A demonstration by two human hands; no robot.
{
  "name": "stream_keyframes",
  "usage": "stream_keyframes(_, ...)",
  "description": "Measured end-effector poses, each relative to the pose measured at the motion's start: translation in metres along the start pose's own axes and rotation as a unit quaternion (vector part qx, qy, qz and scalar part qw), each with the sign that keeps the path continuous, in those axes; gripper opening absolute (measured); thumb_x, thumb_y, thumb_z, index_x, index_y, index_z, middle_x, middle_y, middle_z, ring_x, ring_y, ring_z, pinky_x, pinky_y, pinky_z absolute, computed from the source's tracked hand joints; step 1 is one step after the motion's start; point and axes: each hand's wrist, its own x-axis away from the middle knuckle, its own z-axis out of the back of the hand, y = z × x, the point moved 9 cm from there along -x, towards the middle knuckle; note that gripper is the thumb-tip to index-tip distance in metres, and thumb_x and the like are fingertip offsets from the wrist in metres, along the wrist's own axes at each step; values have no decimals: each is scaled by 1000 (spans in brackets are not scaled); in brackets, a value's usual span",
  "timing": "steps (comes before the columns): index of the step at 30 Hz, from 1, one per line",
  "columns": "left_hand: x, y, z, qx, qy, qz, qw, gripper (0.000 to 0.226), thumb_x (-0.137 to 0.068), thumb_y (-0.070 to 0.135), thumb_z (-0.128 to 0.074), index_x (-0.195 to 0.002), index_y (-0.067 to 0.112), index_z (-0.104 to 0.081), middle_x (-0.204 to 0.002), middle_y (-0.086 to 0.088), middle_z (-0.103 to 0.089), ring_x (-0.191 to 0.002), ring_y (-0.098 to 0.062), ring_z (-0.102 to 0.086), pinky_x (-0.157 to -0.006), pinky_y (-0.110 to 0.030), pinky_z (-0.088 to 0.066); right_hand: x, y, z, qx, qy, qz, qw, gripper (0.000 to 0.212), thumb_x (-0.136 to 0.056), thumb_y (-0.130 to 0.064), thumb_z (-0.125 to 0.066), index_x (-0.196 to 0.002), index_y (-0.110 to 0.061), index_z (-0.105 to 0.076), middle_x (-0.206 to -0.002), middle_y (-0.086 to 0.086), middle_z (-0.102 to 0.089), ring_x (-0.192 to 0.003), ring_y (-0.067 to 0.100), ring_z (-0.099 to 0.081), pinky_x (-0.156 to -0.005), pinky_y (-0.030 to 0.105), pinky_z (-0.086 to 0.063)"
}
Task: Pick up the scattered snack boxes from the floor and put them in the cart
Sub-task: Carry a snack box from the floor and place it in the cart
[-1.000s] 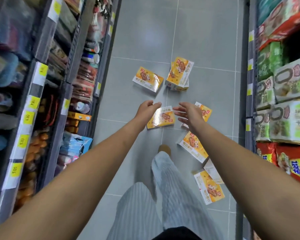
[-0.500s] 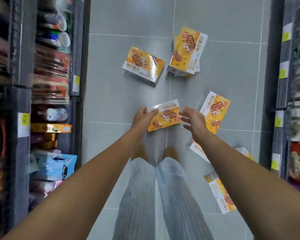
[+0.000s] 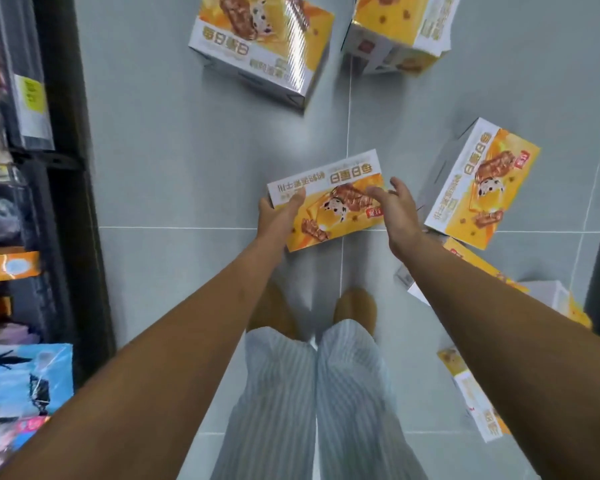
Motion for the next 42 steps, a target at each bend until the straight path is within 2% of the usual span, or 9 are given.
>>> stream_keyframes(3,-27,-22,-7,6,-3,21,1000,65,-91,32,-61,-142,10,-27,-127,5,-46,-103,-6,-44,-83,-20,-36,-37,17,-12,34,-7,2,999,83,-71,-35,-69,-144,-16,-34,-134,6,-50,-122,25,-53,-105,34,-42)
stream_keyframes(7,-63,-40,-11,31,13,42,999,54,-88,34,-65,-130,12,-38,-127,-4,-57,-100,-15,-57,-81,-28,-47,-76,32,-17,103,-17,2,994,96,-73,-42,-70,-152,-21,-18,-153,9,-28,-141,31,-28,-116,48,-24)
stream_keyframes(10,-82,-45,-18,60,17,45,997,51,-86,32,-68,-127,15,-44,-123,-6,-63,-102,-21,-64,-89,-38,-54,-97,45,-20,97,-34,-11,995,105,-58,-52,-71,-148,-26,-24,-147,6,-41,-134,30,-40,-111,49,-34)
stream_keyframes(13,-94,-52,-24,83,10,53,995,54,-82,31,-72,-126,17,-45,-122,-7,-64,-105,-26,-65,-93,-47,-53,-118,61,-19,74,-41,-12,996,81,-43,-57,-67,-118,-34,-46,-127,3,-56,-116,27,-56,-100,50,-46)
stream_keyframes(17,-94,-58,-25,78,-3,78,994,56,-82,32,-72,-126,19,-40,-125,-6,-61,-110,-27,-62,-96,-50,-50,-124,61,-19,59,-49,-16,997,58,-50,-51,-68,-104,-40,-48,-127,3,-52,-115,28,-55,-97,49,-49)
stream_keyframes(25,-48,-54,-17,73,-7,89,993,56,-87,36,-65,-135,22,-39,-123,-2,-61,-88,-13,-61,-68,-33,-50,-101,53,-3,68,-59,-3,996,70,-47,-56,-67,-114,-42,-49,-128,2,-53,-119,28,-53,-99,51,-46)
stream_keyframes(30,8,-27,-10,67,-16,86,994,53,-90,35,-61,-134,23,-35,-99,7,-57,-78,-9,-58,-56,-29,-44,-43,26,18,49,-65,3,997,67,-52,-48,-69,-114,-37,-49,-129,6,-53,-116,28,-55,-96,49,-50)
stream_keyframes(38,127,43,30,44,-32,45,997,53,-93,36,-57,-137,21,-32,-119,1,-56,-75,-7,-54,-55,-26,-40,77,-47,47,16,-59,36,997,46,-56,-42,-68,-99,-40,-51,-125,7,-57,-109,27,-61,-88,48,-55)
stream_keyframes(42,183,80,63,46,-41,6,998,53,-93,36,-56,-139,21,-34,-127,-1,-57,-75,-5,-56,-53,-23,-40,138,-75,48,4,-73,44,996,61,-56,-43,-70,-114,-37,-51,-129,7,-55,-109,26,-61,-83,42,-56)
